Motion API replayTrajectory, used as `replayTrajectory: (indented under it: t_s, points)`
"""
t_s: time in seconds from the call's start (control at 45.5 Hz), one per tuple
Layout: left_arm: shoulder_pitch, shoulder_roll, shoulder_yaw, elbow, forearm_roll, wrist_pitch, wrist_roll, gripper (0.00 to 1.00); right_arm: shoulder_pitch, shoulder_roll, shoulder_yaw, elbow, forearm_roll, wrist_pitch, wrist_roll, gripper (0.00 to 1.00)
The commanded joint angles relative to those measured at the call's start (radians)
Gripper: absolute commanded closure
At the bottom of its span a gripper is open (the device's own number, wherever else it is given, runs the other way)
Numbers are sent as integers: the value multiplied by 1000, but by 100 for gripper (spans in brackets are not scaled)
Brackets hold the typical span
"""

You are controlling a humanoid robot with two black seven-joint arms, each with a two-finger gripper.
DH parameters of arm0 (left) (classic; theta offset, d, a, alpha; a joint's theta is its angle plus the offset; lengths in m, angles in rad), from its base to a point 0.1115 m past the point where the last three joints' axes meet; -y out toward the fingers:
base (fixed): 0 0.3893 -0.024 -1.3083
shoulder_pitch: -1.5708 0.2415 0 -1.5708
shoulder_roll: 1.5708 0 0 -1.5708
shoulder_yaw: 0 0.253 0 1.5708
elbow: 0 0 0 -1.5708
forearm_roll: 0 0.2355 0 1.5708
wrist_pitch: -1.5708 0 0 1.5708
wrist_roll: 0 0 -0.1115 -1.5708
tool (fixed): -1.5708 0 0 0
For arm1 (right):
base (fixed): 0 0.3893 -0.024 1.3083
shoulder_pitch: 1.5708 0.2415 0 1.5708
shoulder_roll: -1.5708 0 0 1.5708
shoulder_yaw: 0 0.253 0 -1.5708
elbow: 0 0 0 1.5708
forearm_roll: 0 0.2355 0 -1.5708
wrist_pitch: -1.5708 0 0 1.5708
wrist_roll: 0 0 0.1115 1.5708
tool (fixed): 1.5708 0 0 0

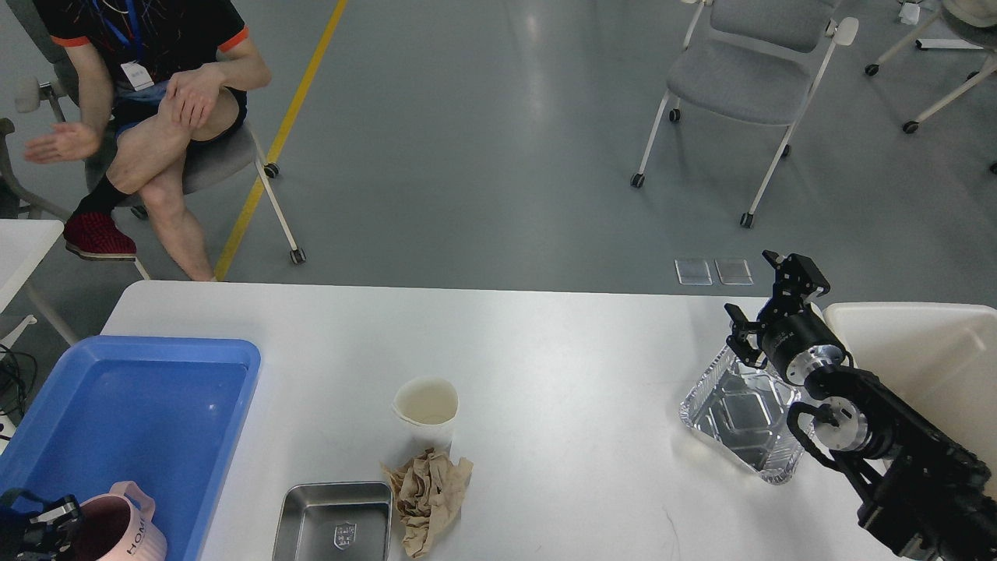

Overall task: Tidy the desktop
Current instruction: 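Lift the pink cup and set it in the blue tray corner, then reach the left gripper to the small steel box and grasp it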

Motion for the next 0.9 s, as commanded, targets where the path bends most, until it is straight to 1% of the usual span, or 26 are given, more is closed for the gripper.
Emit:
replayTrajectory:
  t_s: [0.0, 0.11, 0.154, 0.242, 0.286, 0.374, 0.462, 0.748, 0.792, 0.88]
  points:
    - [-10, 7, 0, -1, -2, 0, -5, 25, 1, 0, 0, 1, 0, 0, 0, 0]
    - [-28, 25, -15, -25, -5, -25, -10, 12, 1, 0, 0, 1, 0, 0, -2, 0]
    - [-40, 45, -34, -48, -5, -58, -13, 10, 1, 0, 0, 1, 0, 0, 0, 0]
    - [-79, 106, -83, -109, -5, -161, -34, 9, -1, 2, 0, 1, 0, 0, 0, 0]
    - [-99, 136, -106, -140, -5, -202, -37, 9, -1, 2, -1, 1, 1, 0, 0, 0]
    - [-143, 195, -130, -179, -5, -253, -38, 9, 1, 3, -1, 1, 0, 0, 0, 0]
    - [-212, 249, -136, -186, -5, -308, -38, 9, 1, 3, -1, 1, 0, -2, 0, 0]
    - [-511, 398, -138, -186, -5, -568, -38, 9, 7, 3, -1, 0, 0, -6, 0, 0]
    - [-563, 389, -137, -186, -5, -598, -38, 9, 8, 3, -1, 0, 0, -8, 0, 0]
    - [-564, 358, -126, -185, -5, -586, -36, 9, 8, 5, -1, 1, 0, -8, 0, 0]
